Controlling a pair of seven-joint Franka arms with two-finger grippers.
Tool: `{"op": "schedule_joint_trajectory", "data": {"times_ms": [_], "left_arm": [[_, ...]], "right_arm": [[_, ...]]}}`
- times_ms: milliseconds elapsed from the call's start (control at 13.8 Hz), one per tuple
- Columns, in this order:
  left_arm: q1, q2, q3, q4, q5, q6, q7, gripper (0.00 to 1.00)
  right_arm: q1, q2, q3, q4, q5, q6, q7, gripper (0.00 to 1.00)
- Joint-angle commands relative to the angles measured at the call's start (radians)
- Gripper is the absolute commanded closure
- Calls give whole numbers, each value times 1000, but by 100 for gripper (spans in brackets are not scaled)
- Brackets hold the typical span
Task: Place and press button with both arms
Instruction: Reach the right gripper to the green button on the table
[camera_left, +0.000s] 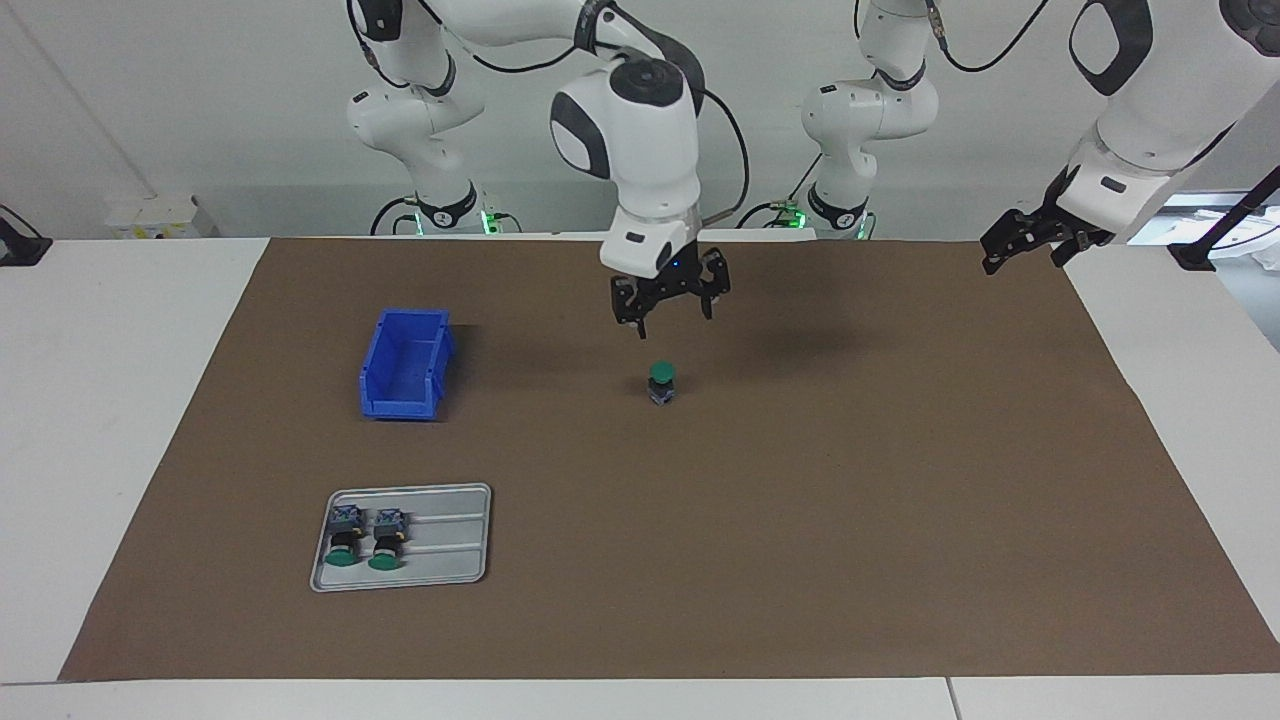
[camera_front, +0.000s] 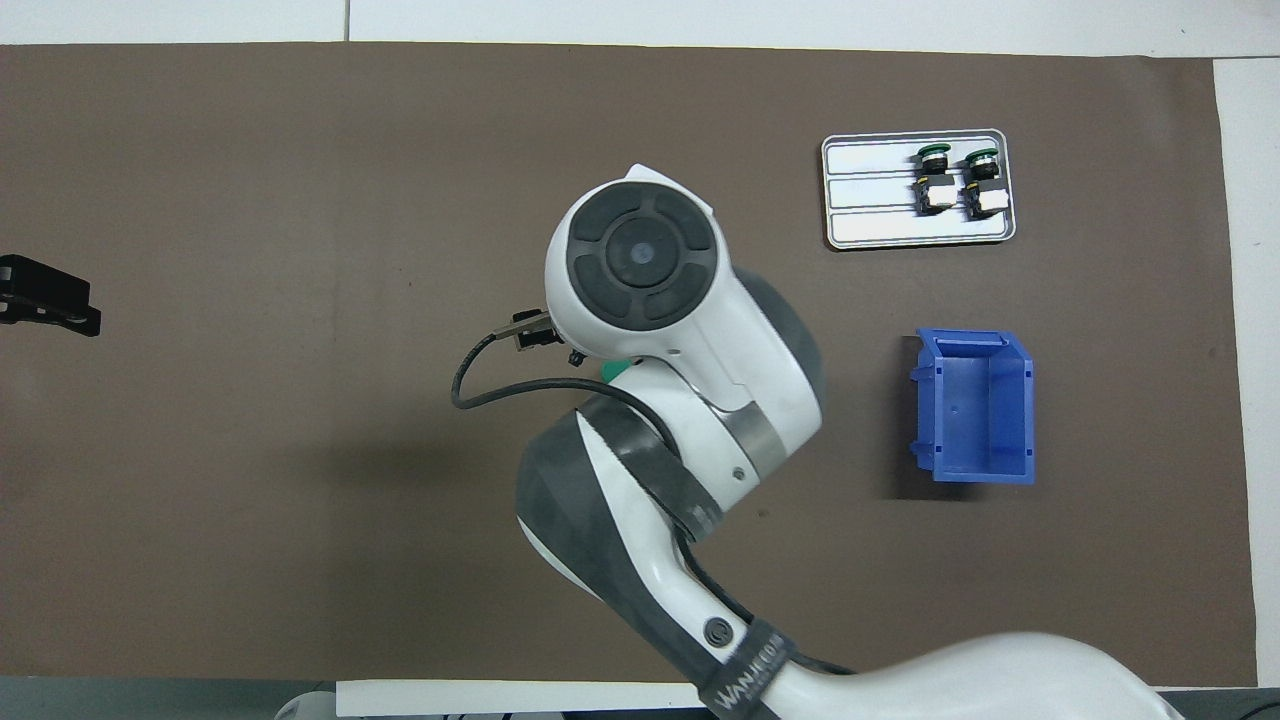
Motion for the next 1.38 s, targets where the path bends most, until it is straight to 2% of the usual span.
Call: {"op": "schedule_joint_trajectory", "data": {"times_ms": [0, 72, 145, 217, 435, 797, 942, 1087, 1160, 1232, 1305], "left_arm": [[0, -9, 1, 3, 21, -7, -2, 0], [0, -9, 1, 3, 21, -7, -2, 0], [0, -9, 1, 3, 21, -7, -2, 0], [0, -9, 1, 3, 21, -7, -2, 0], [0, -9, 1, 3, 21, -7, -2, 0], [0, -9, 1, 3, 21, -7, -2, 0], [0, -9, 3, 3, 21, -7, -4, 0], [0, -9, 1, 3, 21, -7, -4, 0], [0, -9, 1, 3, 21, -7, -2, 0], [0, -9, 1, 3, 21, -7, -2, 0], [0, -9, 3, 3, 21, -7, -2, 0]], "right_arm": [[6, 44, -1, -72, -29, 123, -110, 2], [7, 41, -1, -156, -30, 244, -173, 2], [7, 26, -3, -224, -30, 312, -199, 2], [5, 22, -1, -249, -30, 329, -203, 2], [13, 47, -1, -261, -32, 333, -261, 2], [5, 35, 0, -318, -20, 310, -276, 3], [8, 29, 0, -326, -18, 303, -275, 14], [11, 27, 2, -332, -17, 299, -275, 36], [11, 25, 2, -342, -17, 299, -275, 50], [11, 21, 2, -350, -17, 299, -276, 70], [11, 21, 2, -350, -17, 293, -275, 83]]}}
